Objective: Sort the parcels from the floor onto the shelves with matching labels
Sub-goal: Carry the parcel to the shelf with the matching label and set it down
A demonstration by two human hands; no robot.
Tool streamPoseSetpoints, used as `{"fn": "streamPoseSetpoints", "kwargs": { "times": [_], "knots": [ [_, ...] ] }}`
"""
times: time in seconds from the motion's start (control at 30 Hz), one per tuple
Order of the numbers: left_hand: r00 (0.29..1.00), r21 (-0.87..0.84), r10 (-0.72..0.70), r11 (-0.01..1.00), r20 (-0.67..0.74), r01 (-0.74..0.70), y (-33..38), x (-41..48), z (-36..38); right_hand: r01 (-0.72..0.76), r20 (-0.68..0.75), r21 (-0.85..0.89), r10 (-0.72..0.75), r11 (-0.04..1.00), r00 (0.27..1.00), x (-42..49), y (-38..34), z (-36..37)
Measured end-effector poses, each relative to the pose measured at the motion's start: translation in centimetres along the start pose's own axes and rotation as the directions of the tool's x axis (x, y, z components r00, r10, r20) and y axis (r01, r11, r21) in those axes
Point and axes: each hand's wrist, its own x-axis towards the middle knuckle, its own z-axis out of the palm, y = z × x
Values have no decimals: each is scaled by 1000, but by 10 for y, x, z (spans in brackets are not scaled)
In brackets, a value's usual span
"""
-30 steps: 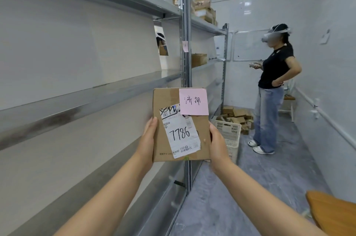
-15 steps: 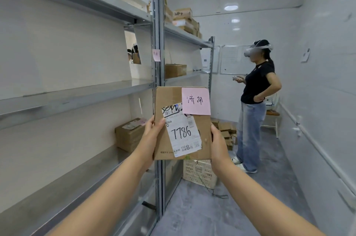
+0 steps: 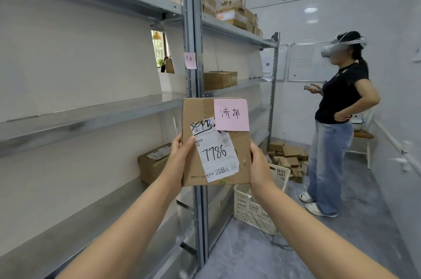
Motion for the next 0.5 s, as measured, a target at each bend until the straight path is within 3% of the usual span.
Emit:
{"fn": "streamPoseSetpoints", "kwargs": {
  "times": [0.5],
  "knots": [
    [961,36,236,972,-143,-233,45,174,-22,89,187,71,-101,993,977,211,-1,73]
  ]
}}
